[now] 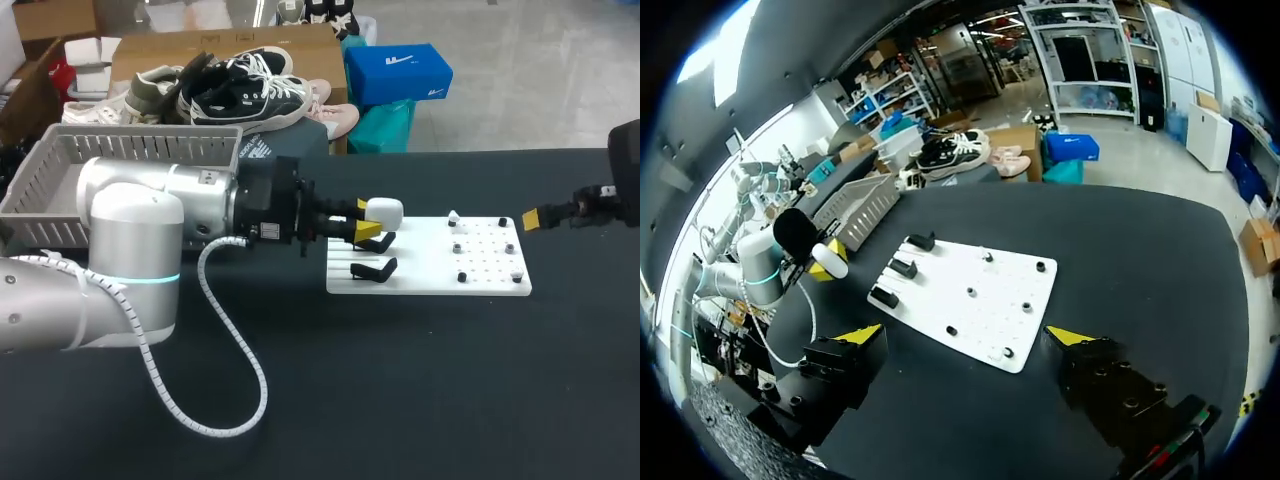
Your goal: Pick up each earbud case from the left stands, insert the matching earbuds, close the lid, and place the case in the box.
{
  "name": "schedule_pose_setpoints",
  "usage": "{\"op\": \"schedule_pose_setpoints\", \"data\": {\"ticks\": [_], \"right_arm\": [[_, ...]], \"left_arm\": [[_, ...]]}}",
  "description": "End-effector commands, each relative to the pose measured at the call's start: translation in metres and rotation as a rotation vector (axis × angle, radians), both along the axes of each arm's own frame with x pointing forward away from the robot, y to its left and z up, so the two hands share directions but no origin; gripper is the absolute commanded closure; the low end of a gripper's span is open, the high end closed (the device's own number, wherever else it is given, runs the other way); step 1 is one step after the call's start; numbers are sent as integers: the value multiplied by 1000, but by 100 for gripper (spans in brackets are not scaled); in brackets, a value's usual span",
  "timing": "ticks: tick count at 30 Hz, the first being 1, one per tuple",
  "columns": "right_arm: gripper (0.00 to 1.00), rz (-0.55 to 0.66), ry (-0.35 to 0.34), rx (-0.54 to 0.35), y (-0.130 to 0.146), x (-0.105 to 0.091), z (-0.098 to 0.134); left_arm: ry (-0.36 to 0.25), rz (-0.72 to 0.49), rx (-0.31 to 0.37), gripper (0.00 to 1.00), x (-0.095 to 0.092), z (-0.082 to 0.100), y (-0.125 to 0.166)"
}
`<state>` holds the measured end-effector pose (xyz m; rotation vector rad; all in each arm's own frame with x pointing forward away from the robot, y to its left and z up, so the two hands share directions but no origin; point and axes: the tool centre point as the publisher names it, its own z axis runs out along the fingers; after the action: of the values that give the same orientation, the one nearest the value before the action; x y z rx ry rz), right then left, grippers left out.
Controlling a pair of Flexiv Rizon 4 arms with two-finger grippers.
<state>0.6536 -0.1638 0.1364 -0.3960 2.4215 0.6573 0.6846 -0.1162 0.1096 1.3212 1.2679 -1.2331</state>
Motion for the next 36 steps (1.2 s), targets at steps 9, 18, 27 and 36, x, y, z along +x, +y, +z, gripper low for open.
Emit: {"op": "schedule_pose_setpoints", "data": {"ticks": [9, 18, 27, 36], "right_arm": [[0, 57, -53, -48, 55, -34, 25], [0, 98, -66, -65, 87, -27, 25], [0, 107, -55, -105, 108, -18, 16], [0, 139, -37, -130, 131, -6, 10]], "left_arm": [[-7, -15, -46, 100, 9, -10, -7], [-27, 34, -41, 100, 5, -11, -4], [-23, 38, -38, 100, 3, -13, -2], [-23, 38, -38, 100, 3, -13, -2]]}}
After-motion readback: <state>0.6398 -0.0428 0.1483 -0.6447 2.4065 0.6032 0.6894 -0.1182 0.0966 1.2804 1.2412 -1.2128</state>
